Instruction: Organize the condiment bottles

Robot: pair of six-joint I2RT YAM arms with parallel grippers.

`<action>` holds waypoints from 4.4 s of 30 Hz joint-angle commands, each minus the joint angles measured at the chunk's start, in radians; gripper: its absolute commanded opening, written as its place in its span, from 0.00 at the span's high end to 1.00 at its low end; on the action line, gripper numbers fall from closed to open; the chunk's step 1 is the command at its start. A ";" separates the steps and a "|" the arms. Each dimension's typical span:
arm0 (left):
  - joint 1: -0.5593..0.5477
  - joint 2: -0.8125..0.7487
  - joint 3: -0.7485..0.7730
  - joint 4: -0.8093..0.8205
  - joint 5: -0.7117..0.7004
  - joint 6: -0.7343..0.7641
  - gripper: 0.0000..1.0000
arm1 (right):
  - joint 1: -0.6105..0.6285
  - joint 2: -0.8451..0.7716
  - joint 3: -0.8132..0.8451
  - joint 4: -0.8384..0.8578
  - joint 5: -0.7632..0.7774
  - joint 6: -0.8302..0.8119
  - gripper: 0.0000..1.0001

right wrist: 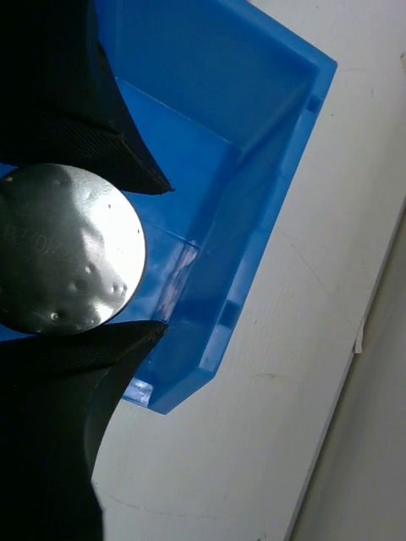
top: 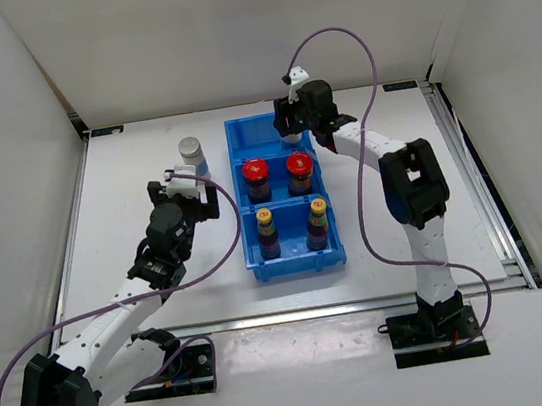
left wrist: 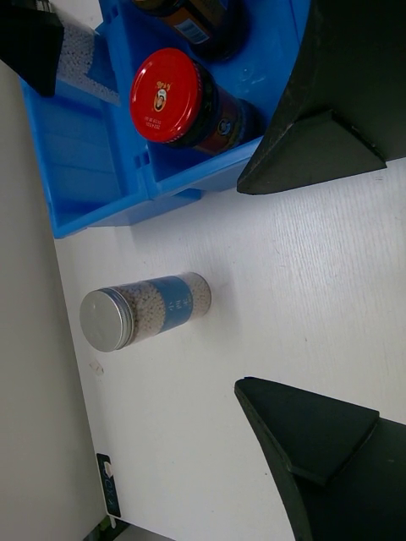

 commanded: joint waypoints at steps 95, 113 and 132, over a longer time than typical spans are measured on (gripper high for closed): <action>0.293 0.876 0.563 0.128 0.262 -0.182 0.18 | -0.193 -0.708 -0.846 0.421 0.108 0.534 0.00; 0.303 0.771 0.808 -0.069 0.256 -0.106 0.73 | -0.202 -0.699 -0.837 0.411 0.080 0.553 0.00; 0.099 0.820 1.086 -0.183 0.336 -0.106 0.77 | -0.211 -0.689 -0.837 0.422 0.062 0.562 0.00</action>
